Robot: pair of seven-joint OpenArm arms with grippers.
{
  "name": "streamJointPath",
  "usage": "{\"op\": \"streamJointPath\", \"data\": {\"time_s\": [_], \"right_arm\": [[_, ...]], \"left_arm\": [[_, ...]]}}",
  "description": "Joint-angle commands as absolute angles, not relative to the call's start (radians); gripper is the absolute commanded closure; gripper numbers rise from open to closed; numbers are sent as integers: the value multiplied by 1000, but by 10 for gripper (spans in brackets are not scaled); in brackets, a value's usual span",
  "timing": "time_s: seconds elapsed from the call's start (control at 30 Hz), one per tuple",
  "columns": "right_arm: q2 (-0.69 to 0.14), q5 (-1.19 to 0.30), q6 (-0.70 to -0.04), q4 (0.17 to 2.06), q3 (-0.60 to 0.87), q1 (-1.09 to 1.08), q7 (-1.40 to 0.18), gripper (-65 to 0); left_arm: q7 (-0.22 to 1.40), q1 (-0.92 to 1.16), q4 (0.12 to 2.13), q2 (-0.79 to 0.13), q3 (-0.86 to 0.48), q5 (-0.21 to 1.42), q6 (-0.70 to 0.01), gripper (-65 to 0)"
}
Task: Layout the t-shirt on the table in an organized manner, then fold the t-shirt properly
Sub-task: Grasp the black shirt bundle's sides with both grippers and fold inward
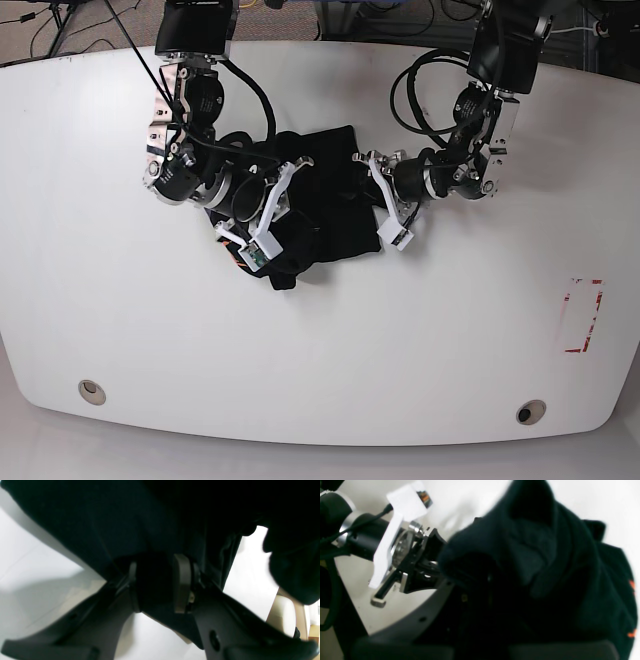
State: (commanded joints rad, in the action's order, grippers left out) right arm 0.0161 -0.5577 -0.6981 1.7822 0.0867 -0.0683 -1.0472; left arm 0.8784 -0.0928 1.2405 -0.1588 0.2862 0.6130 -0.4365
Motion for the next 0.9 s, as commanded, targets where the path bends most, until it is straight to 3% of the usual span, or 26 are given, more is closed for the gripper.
{"op": "streamJointPath", "data": {"time_s": [0.17, 0.23, 0.33, 0.37, 0.4, 0.5, 0.9], "right_arm": [[21, -558, -698, 1744, 87, -94, -1047, -43], [22, -558, -698, 1733, 87, -102, -1047, -114], [45, -558, -698, 1713, 87, -114, -1047, -298], [50, -558, -698, 1712, 87, -114, -1047, -325], [64, -558, -698, 1712, 87, -116, -1047, -409], [74, -561, -698, 1722, 87, -116, -1047, -514], [59, -559, -698, 1819, -8, -108, -1050, -495]], "left_arm": [[878, -93, 1241, -159, 286, 615, -437, -176], [878, -93, 1241, -157, 286, 615, -437, -176], [878, -96, 1241, -157, 286, 615, -437, -176], [878, -96, 1241, -157, 286, 615, -437, -176], [878, -97, 1241, -157, 286, 616, -437, -176], [878, -97, 1241, -157, 285, 616, -438, -178], [825, -102, 1244, -156, 283, 621, -441, -179]]}}
